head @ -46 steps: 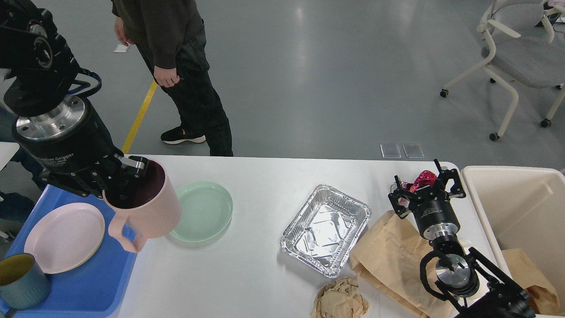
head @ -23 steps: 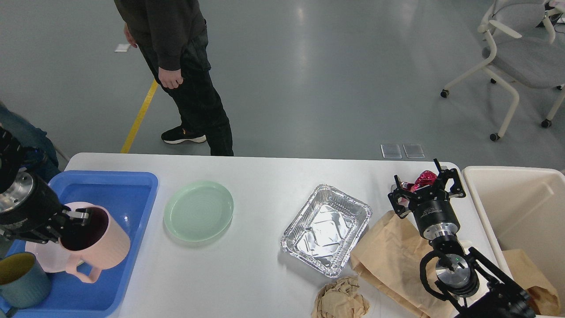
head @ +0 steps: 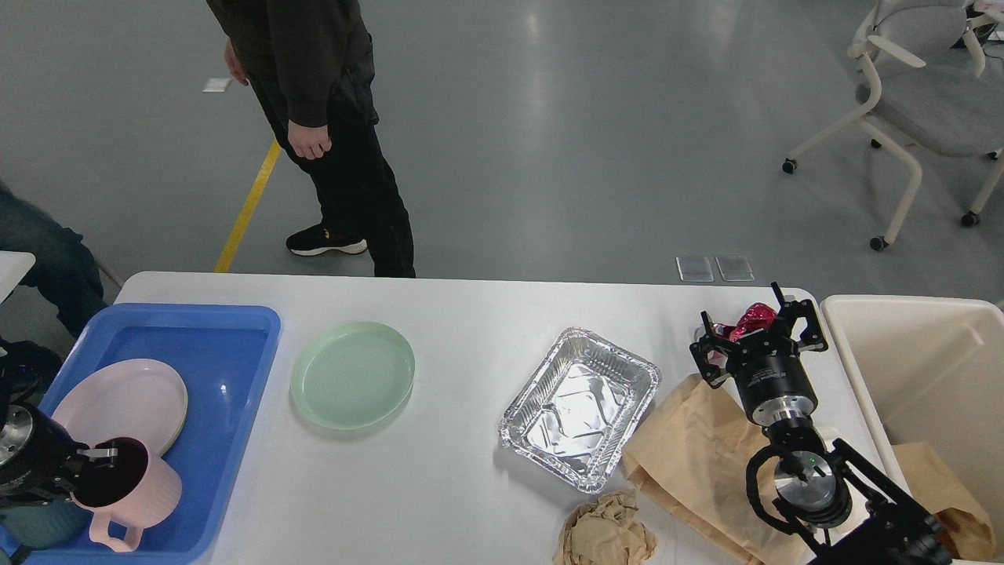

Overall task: Tidy desktop
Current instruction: 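Lift the pink mug and set it down inside the blue tray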

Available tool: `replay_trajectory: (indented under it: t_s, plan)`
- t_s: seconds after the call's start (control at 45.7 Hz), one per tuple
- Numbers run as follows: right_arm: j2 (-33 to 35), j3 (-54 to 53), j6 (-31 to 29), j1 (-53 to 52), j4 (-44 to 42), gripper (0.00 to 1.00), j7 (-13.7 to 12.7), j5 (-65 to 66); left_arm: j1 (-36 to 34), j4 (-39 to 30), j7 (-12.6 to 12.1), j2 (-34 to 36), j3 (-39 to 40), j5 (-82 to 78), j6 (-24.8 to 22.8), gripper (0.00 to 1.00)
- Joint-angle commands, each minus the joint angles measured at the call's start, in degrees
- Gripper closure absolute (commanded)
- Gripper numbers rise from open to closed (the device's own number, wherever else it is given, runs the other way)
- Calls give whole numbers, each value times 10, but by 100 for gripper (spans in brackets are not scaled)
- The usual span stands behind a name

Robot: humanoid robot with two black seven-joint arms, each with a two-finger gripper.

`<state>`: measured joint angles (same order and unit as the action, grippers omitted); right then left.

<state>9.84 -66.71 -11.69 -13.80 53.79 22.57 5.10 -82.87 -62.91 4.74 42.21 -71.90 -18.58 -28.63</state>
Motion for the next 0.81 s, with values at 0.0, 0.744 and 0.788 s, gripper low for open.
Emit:
replay_trajectory:
  t_s: [0.0, 0.744, 0.788]
  plan:
    - [0, 0, 0, 0, 0, 0, 0, 0, 14, 8, -1, -1, 11, -1, 0, 98]
    - [-1, 0, 0, 0, 0, 0, 0, 0, -45, -3, 2, -7, -2, 14, -12, 13]
    - [-1, 0, 0, 0, 0, 0, 0, 0, -67, -3, 3, -10, -20, 14, -29, 13]
